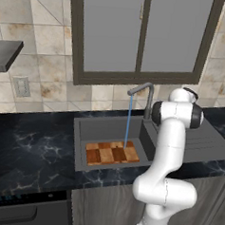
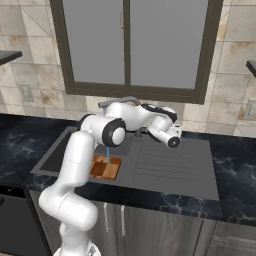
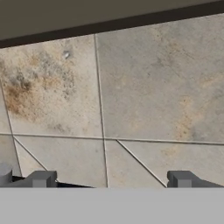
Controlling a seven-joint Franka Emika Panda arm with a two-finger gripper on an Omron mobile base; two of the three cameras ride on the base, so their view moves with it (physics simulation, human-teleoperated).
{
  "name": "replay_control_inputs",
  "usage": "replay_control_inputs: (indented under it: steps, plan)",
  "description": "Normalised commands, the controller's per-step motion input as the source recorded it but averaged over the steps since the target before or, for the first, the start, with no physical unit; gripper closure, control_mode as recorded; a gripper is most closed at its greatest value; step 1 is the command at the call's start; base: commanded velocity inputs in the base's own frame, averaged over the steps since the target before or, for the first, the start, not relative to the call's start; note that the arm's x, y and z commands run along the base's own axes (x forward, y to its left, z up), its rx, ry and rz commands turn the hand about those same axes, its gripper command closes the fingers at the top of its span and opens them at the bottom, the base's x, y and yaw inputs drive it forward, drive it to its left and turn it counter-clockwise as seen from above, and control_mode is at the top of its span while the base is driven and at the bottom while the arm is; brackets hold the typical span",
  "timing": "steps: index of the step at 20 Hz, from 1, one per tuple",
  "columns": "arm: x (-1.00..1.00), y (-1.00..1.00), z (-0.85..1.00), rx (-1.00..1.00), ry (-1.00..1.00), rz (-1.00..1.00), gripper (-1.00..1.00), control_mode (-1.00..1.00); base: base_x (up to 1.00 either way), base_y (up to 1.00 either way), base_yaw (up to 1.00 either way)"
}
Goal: Turn on the sink faucet with hot water and rinse the cutting board for ten seconds, then turn off the faucet. Push the cutting board to reach the water if necessary.
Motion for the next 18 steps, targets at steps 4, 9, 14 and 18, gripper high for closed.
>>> replay_control_inputs:
  steps: [4, 9, 14, 18]
  plan:
    - [0.04, 0.0, 0.0, 0.0, 0.0, 0.0, -1.0, -1.0, 0.0, 0.0, 0.0]
    - [0.09, 0.0, 0.0, 0.0, 0.0, 0.0, -1.0, -1.0, 0.0, 0.0, 0.0]
    - [0.08, 0.01, 0.0, 0.0, 0.0, 0.0, -1.0, -1.0, 0.0, 0.0, 0.0]
    - [0.01, 0.07, 0.0, 0.0, 0.0, 0.0, -1.0, -1.0, 0.0, 0.0, 0.0]
